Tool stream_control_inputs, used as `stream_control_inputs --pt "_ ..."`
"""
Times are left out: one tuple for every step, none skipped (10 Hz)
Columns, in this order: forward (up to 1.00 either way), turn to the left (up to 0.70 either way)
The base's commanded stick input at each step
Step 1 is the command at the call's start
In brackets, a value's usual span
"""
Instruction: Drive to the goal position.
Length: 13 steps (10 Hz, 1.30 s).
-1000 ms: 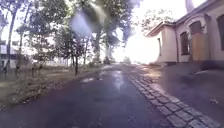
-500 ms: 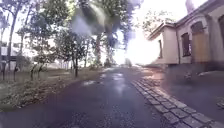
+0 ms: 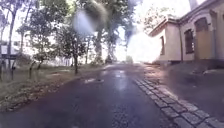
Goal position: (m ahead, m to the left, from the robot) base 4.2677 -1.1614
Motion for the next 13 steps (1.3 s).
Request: stream_control_inputs --pt "0.5 0.0" --pt "0.5 0.0" --pt "0.5 0.0" --pt "0.5 0.0" --pt "0.5 0.0" --pt "0.5 0.0" --pt "0.5 0.0" --pt "0.5 0.0" --pt "0.5 0.0" --pt "0.5 0.0" --pt "0.5 0.0" --pt "0.5 0.0" --pt "0.5 0.0"
